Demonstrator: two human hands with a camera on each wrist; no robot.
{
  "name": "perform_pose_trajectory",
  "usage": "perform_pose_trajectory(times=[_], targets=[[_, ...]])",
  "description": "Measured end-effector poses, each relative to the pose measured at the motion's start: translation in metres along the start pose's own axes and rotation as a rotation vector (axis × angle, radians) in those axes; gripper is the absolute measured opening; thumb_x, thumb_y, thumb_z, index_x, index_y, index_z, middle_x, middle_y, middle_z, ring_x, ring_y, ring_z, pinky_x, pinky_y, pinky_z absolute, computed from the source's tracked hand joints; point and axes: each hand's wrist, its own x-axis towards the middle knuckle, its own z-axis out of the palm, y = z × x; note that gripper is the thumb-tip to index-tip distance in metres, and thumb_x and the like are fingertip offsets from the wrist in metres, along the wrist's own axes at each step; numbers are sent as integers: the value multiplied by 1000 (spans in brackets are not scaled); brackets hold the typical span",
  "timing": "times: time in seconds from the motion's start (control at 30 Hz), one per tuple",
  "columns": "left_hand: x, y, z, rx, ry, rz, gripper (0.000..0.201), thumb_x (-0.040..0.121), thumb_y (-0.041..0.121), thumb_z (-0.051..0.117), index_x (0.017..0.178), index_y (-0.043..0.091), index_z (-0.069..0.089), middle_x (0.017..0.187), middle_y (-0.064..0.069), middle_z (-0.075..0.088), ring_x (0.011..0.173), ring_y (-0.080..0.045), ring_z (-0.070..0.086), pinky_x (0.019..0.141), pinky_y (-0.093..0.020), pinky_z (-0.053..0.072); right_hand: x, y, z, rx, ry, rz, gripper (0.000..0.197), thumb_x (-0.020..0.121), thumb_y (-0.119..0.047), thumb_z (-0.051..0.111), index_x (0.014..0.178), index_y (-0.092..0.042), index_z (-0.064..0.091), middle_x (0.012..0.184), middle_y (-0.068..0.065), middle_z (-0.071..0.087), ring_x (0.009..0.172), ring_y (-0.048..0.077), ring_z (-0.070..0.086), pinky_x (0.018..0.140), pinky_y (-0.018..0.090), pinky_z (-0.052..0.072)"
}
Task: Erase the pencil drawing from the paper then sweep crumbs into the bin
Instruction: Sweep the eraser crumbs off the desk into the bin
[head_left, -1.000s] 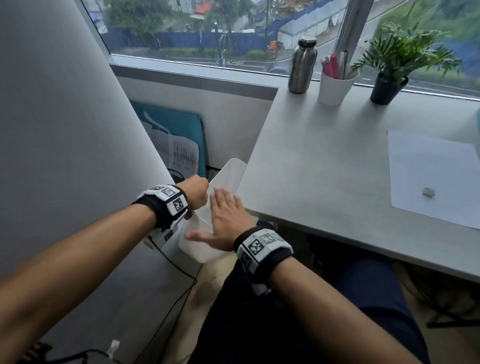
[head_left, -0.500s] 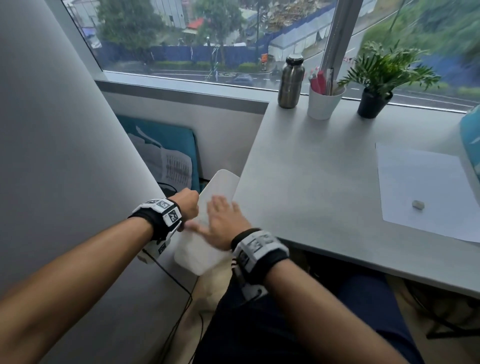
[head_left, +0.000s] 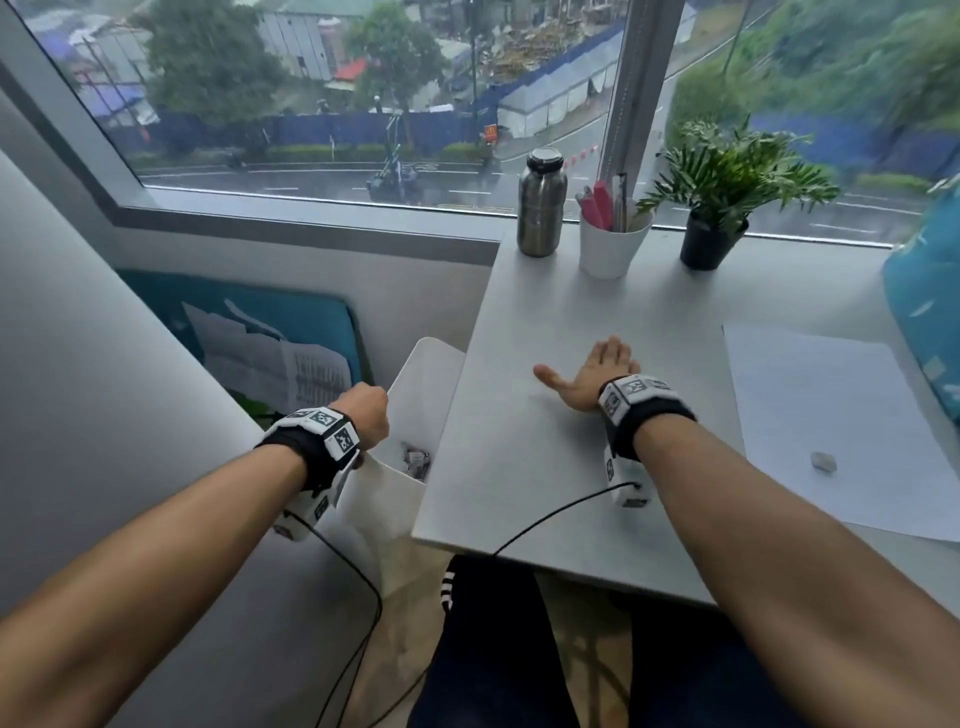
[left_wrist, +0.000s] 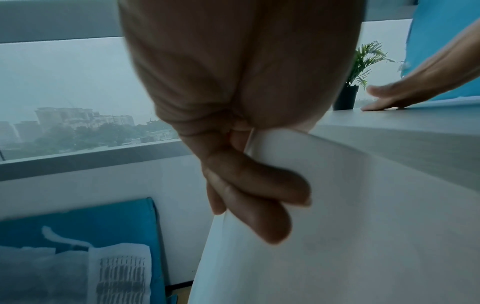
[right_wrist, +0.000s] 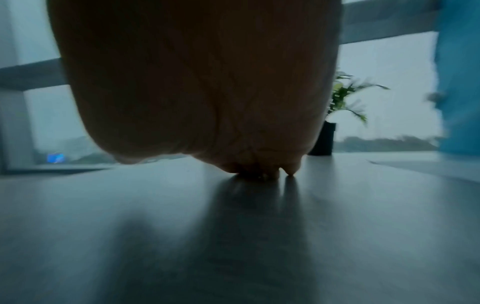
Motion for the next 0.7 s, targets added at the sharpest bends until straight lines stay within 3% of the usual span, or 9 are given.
perform_pose_trajectory(times=[0.07,0.23,0.37,0.43,0.5,0.6,0.63,0.7], targets=[[6,4,-5,20,16,9,29,92,3,41,110,-7,62,114,-25,63,101,-41,63,75,-36,49,-5,-18,8,-37,-7,-56,129,68,-93,28,152,-2,-10,160,16,-17,148,35,-13,121,45,-5],[18,14,-10,35,31,23,28,92,3,42,108,-7,63,113,-25,64,100,-41,63,78,-37,51,-39,-103,45,-64,-87,-420,133,66,-93,35,151,-3,-14,159,14,-21,147,33,-19,121,46,-7],[25,19,-16,57,25,25,27,92,4,46,110,-6,63,113,-24,64,103,-40,63,78,-36,50,-49,-126,44,-61,-134,-613,117,76,-86,31,153,-5,-4,162,11,-10,150,24,-11,121,45,-3],[29,20,-18,52,18,26,25,93,5,47,108,-7,62,113,-24,64,102,-41,63,75,-36,50,-32,-103,23,-18,17,-577,110,82,-80,32,152,-1,5,162,14,1,150,27,0,121,43,3],[33,20,-19,38,13,24,25,92,3,44,106,-7,62,112,-25,64,98,-40,64,70,-34,48,-5,-63,-1,-22,152,-402,109,82,-80,28,151,3,11,160,18,8,148,31,8,121,42,8],[38,20,-22,38,9,30,25,92,3,44,104,-7,63,108,-24,65,95,-40,65,64,-32,45,26,-3,-22,-68,77,-88,118,77,-86,25,152,1,1,161,17,-4,150,31,-2,122,42,2],[40,20,-22,35,6,32,25,91,3,44,103,-7,63,108,-24,65,95,-41,65,65,-32,45,28,3,-21,-80,35,-50,122,73,-89,26,152,0,-4,161,17,-9,149,31,-6,122,43,0],[42,21,-24,33,13,42,24,91,4,44,102,-7,63,109,-25,65,97,-42,64,67,-33,44,20,-17,-9,-80,18,-134,131,67,-92,32,151,0,-8,160,17,-13,149,32,-10,122,43,-3]])
